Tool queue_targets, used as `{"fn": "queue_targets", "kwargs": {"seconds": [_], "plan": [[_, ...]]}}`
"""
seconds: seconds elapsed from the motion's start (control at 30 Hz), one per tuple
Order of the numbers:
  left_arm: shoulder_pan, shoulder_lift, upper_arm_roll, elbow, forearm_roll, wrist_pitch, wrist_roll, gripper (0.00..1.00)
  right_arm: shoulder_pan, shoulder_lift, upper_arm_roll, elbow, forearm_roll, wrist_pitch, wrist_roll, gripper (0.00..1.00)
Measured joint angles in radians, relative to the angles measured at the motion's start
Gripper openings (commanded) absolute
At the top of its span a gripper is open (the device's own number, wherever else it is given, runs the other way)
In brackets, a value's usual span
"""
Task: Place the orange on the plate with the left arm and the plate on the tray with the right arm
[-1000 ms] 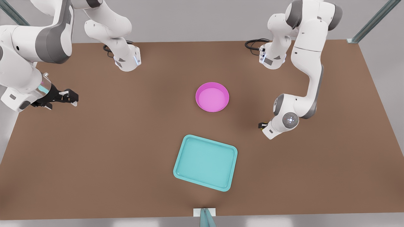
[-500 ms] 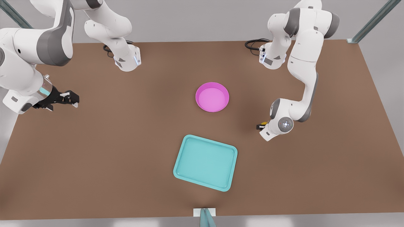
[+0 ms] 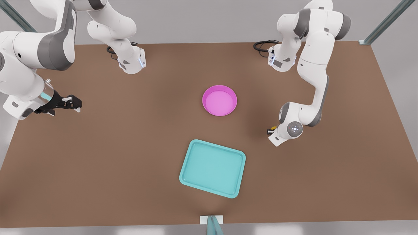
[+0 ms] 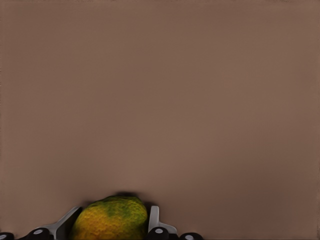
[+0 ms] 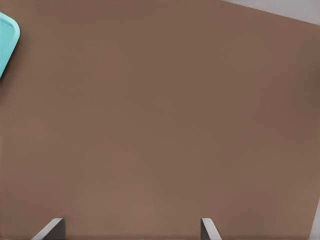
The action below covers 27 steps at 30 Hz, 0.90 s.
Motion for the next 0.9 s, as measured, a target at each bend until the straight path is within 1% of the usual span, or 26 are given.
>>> {"fn": "queue_targets", "kwargs": {"seconds": [0.07,0.17,0.23,0.3,0.37,0.47,0.5,0.53,0.63,0.67,0.7,0.73,0.77,0.8,0.83,0.87,0.9], "plan": [[-0.06,-0.063,-0.001,0.007,0.0,-0.05,-0.018,0.65,-0.001,0.0,-0.001,0.0,0.001,0.0,-0.001,1.0],[-0.227,-0.083,-0.001,0.063,-0.02,-0.139,-0.06,0.65,-0.001,0.0,-0.001,0.0,0.002,0.0,-0.002,1.0],[-0.393,-0.055,-0.002,0.148,-0.074,-0.191,-0.103,0.65,-0.001,0.0,-0.001,0.0,0.003,0.001,-0.003,1.0],[-0.526,0.007,-0.002,0.256,-0.118,-0.229,-0.156,0.65,0.0,0.0,-0.001,0.0,0.003,0.002,-0.003,1.0],[-0.597,0.029,-0.002,0.289,-0.143,-0.262,-0.21,0.65,0.0,0.001,-0.001,-0.001,0.004,0.003,-0.004,1.0],[-0.644,0.036,-0.002,0.273,-0.162,-0.337,-0.279,0.65,-0.001,0.004,-0.001,-0.001,0.004,0.004,-0.004,1.0],[-0.651,0.038,-0.002,0.27,-0.166,-0.354,-0.299,0.73,-0.001,0.006,-0.001,-0.001,0.005,0.004,-0.005,1.0],[-0.657,0.041,-0.002,0.268,-0.171,-0.368,-0.318,1.0,0.0,0.007,-0.001,-0.002,0.005,0.004,-0.005,1.0],[-0.662,0.043,-0.002,0.267,-0.178,-0.399,-0.37,1.0,0.0,0.008,-0.001,-0.002,0.005,0.005,-0.005,1.0],[-0.662,0.023,0.008,0.276,-0.179,-0.414,-0.385,1.0,0.0,0.009,-0.001,-0.002,0.005,0.005,-0.005,1.0],[-0.664,-0.018,0.064,0.322,-0.184,-0.451,-0.399,1.0,0.0,0.009,-0.001,-0.002,0.006,0.005,-0.006,1.0],[-0.662,-0.052,0.165,0.419,-0.198,-0.508,-0.411,1.0,0.0,0.01,-0.001,-0.003,0.007,0.005,-0.006,1.0],[-0.655,-0.069,0.324,0.562,-0.217,-0.584,-0.413,1.0,0.004,0.016,-0.001,-0.015,0.01,0.003,-0.006,1.0],[-0.642,-0.08,0.465,0.652,-0.231,-0.648,-0.411,1.0,0.02,0.027,-0.001,-0.037,0.018,0.001,-0.005,1.0],[-0.637,-0.086,0.584,0.701,-0.242,-0.703,-0.403,1.0,0.054,0.039,0.001,-0.077,0.035,-0.002,-0.005,1.0],[-0.633,-0.089,0.676,0.73,-0.252,-0.749,-0.39,1.0,0.098,0.055,0.002,-0.124,0.075,-0.003,-0.005,1.0],[-0.621,-0.092,0.728,0.752,-0.259,-0.787,-0.377,1.0,0.144,0.077,0.004,-0.167,0.129,0.0,-0.004,1.0]]}}
